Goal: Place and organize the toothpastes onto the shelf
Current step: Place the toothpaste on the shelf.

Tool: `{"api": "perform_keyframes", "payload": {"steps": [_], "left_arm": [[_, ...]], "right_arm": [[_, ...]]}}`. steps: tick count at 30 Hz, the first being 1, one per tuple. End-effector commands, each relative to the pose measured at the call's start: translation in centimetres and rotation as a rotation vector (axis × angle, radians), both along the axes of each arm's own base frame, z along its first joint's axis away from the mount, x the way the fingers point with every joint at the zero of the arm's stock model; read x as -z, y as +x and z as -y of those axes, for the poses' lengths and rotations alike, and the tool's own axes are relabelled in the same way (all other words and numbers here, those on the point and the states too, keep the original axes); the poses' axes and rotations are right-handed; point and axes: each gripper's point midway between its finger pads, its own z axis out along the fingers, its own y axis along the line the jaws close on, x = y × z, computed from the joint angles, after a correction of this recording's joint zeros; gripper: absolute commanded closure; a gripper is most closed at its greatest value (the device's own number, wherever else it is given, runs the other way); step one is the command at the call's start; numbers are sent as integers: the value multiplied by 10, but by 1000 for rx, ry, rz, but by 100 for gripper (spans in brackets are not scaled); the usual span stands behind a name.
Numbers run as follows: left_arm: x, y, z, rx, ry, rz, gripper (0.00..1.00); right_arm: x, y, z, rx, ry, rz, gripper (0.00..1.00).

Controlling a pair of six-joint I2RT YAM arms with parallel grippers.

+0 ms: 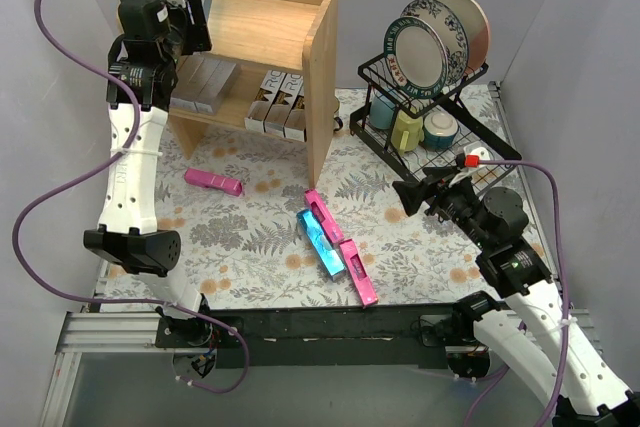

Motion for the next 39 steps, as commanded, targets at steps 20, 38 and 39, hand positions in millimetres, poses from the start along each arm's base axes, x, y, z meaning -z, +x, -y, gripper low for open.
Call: {"api": "perform_keyframes", "payload": {"steps": [20,38,39], "left_arm": [[-26,-16,-40,-187,51,83,55],[-22,7,-52,-257,85,106,54],[-24,7,-51,-256,82,112,54]], "right_arm": [[-19,-2,3,14,9,84,12],[-19,-3,3,9,10,89,13],[-18,-2,3,11,8,87,13]]}}
